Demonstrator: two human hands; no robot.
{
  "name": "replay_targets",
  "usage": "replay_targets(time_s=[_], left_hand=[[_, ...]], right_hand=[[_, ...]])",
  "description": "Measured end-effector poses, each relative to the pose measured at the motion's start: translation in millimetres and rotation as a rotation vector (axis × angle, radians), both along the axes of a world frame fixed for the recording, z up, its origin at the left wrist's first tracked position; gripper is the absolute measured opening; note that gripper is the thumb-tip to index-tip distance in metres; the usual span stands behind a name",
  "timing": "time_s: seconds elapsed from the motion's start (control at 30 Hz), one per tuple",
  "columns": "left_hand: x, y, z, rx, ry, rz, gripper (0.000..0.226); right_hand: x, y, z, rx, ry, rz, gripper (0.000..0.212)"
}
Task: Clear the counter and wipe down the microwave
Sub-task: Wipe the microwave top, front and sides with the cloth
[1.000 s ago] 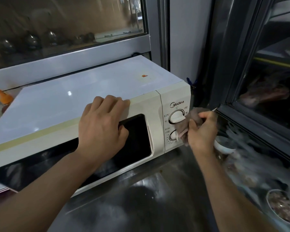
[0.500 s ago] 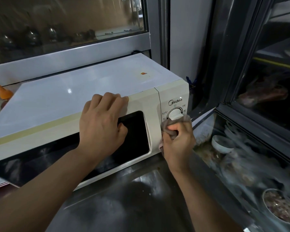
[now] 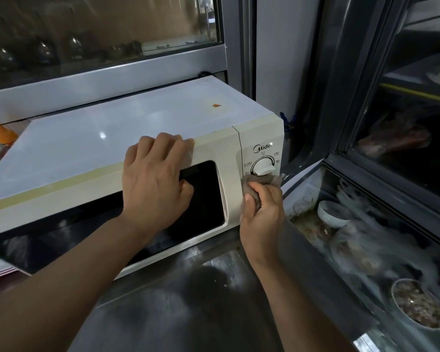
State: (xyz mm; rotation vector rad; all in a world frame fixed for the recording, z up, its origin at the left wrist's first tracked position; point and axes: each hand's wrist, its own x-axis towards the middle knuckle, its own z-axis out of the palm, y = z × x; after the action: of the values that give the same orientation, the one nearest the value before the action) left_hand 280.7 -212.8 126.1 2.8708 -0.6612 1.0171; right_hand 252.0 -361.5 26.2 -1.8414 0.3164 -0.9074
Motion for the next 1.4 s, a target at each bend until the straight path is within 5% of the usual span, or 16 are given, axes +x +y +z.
replay_targets(time_s=[0.23,0.77,1.2,1.4], left_hand=[[-1.4,0.0,-7.7,-0.009,-0.031,0.02,0.063],[0.1,-3.2,-18.5,-0.05,-0.078,0.055,0.07],[4.4,-3.9,-22.0,-0.071,-0.101,0.065,0.068],[7.1,-4.1,-24.9,-0.076,-0.145,0.064,0.066]], right_hand=[[-5.3,5.0,-30.0,-0.079,0.073,-0.025,0.032],[17.4,-33.4,-84.6,0.215,0.271,-0.002,0.021],[38.9,-78.5,-15.6,0.031,-0.121,-0.01,0.027],[35.0,-75.9,-87.9,0.18,0.159,0.059,0.022]])
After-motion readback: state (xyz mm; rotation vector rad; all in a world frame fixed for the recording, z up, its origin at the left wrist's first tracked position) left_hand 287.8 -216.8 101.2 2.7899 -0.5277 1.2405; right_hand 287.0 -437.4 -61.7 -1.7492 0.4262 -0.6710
